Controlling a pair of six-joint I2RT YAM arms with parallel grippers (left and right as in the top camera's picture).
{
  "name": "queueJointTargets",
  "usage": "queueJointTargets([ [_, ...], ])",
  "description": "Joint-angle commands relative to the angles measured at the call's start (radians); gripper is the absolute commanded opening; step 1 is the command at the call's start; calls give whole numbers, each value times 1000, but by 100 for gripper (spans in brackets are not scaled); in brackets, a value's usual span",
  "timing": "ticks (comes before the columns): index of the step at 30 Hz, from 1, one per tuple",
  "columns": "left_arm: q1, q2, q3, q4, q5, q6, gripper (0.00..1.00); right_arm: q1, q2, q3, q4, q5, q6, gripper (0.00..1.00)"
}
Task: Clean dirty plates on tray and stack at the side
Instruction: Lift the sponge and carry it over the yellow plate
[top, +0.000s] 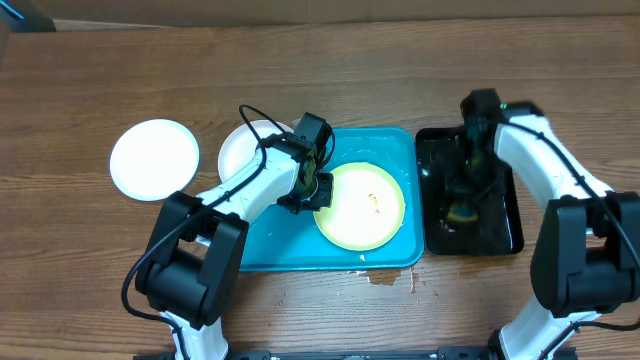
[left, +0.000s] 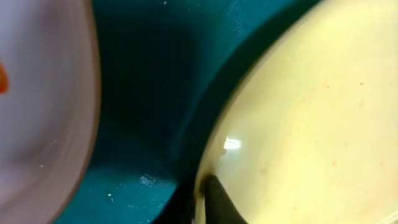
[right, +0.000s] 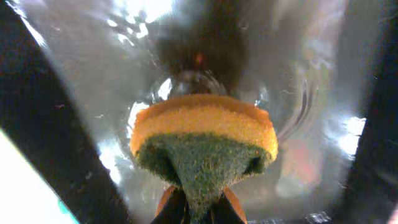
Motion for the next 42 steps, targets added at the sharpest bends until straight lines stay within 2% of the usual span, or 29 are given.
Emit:
queueJointTargets([
  [1, -1, 16, 5, -7, -10, -50, 4, -1, -7, 93, -44, 57, 69, 4],
  [3, -1, 16, 5, -9, -1, -93, 4, -1, -7, 114, -60, 57, 92, 4],
  [11, -1, 16, 5, 9, 7, -116, 4, -2, -7, 115, -58, 125, 65, 4],
  [14, -1, 16, 5, 10, 6, -151, 4, -2, -7, 115, -57, 80, 56, 4],
  [15, -1, 16, 5, 11, 6, -160, 4, -1, -7, 116, -72, 105, 19, 4],
  [21, -1, 16, 5, 24, 6, -189, 4, -1, -7, 116, -99, 215, 59, 4],
  [24, -1, 16, 5, 29, 6, -189, 4, 0, -7, 116, -74, 148, 75, 4],
  [34, -1, 17, 5, 32, 6, -189, 4, 22, -7, 116, 19, -346, 29, 4],
  [42, -1, 17, 5, 32, 5, -189, 4, 200, -7, 116, 107, -263, 67, 4],
])
